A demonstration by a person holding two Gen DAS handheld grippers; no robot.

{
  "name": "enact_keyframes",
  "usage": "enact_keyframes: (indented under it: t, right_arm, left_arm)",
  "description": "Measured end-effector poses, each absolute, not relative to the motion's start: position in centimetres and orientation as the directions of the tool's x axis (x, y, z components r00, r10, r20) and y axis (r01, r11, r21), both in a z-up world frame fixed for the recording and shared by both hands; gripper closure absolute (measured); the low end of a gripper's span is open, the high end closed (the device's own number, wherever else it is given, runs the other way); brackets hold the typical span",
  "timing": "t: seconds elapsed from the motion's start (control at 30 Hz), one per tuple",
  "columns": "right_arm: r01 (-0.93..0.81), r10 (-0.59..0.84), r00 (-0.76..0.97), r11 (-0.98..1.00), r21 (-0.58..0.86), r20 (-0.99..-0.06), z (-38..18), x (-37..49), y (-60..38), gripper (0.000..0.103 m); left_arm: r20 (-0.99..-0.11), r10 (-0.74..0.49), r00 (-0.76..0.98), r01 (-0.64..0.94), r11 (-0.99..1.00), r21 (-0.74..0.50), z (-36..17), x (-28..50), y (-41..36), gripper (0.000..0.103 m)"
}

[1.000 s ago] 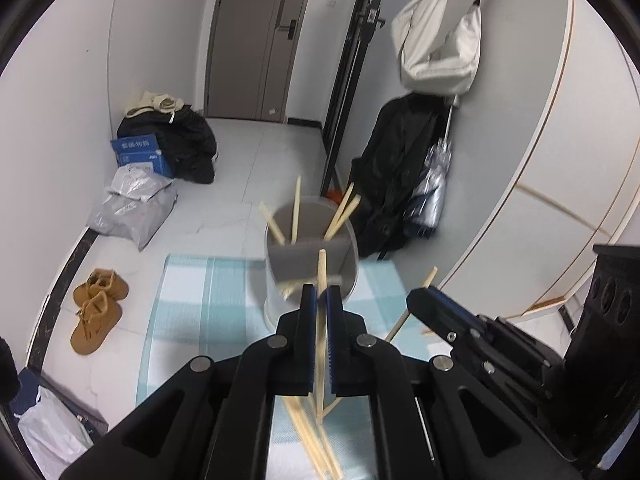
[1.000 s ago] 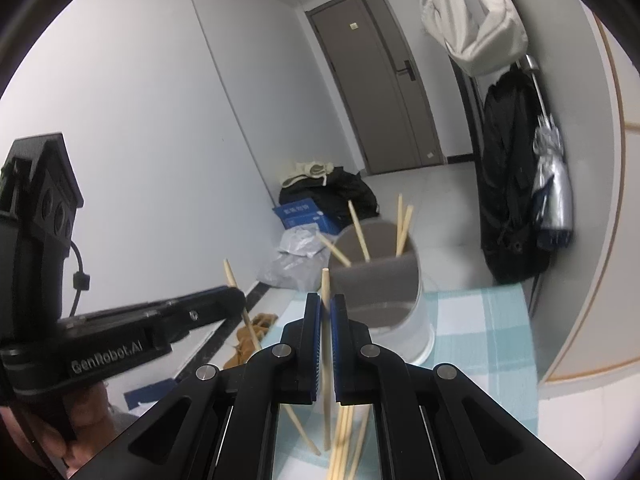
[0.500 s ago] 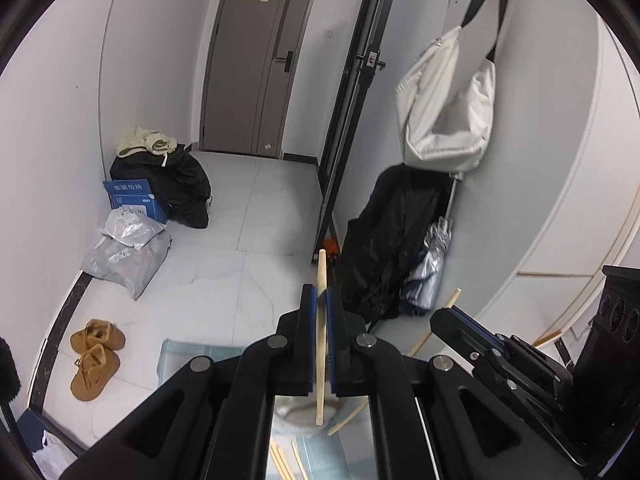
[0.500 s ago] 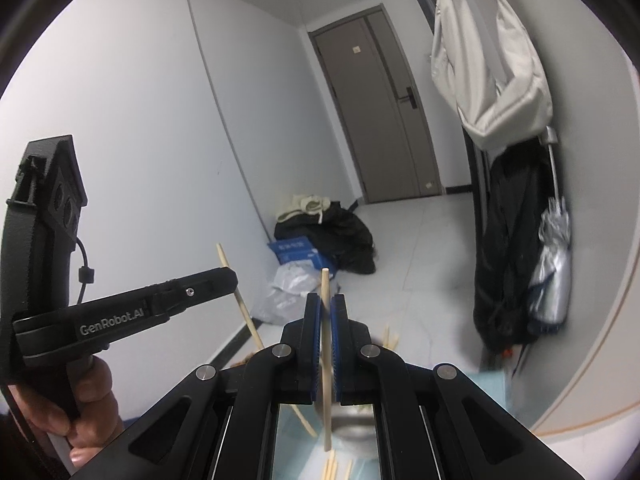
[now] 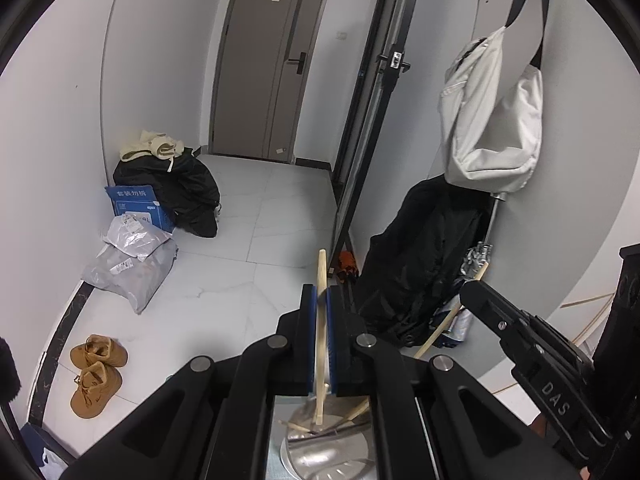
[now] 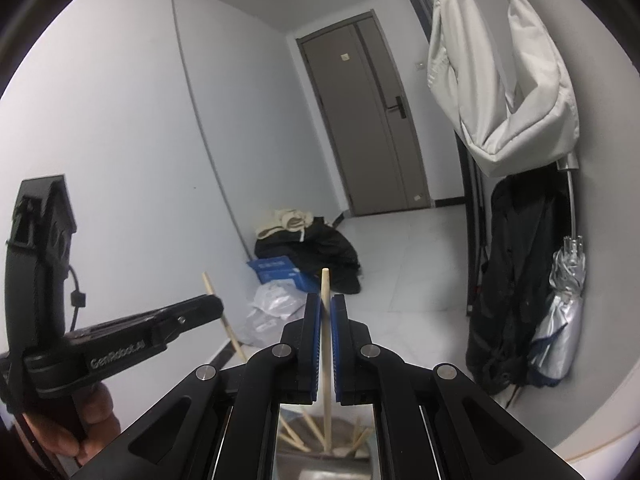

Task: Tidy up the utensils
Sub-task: 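Lower the chopsticks into the holder and open both tools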

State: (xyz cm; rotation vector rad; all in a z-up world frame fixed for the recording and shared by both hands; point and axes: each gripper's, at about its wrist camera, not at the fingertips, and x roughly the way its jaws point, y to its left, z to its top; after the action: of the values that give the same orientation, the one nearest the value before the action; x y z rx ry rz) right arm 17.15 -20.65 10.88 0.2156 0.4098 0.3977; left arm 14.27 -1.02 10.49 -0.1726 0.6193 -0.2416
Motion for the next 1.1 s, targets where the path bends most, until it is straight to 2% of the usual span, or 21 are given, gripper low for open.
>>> enact_keyframes:
  t: [0.67, 1.1]
  right_arm:
    - [-0.357, 0.425, 0.805, 0.904, 0.235, -0.413, 4.6, 18.1, -18.5, 0.099]
    - [-0.370, 0.459, 0.744, 0.888, 0.274, -0.486, 2.2, 16.3, -18.5, 0.095]
  left_arm:
    - [-0.564, -0.309, 0.765, 0.196, 0.947, -0.254, 6.3, 15.0, -0.9, 0.102]
    - [-0.628, -0.322, 0.708, 0.201, 0.945, -0.259, 4.8, 13.5, -1.4, 0.102]
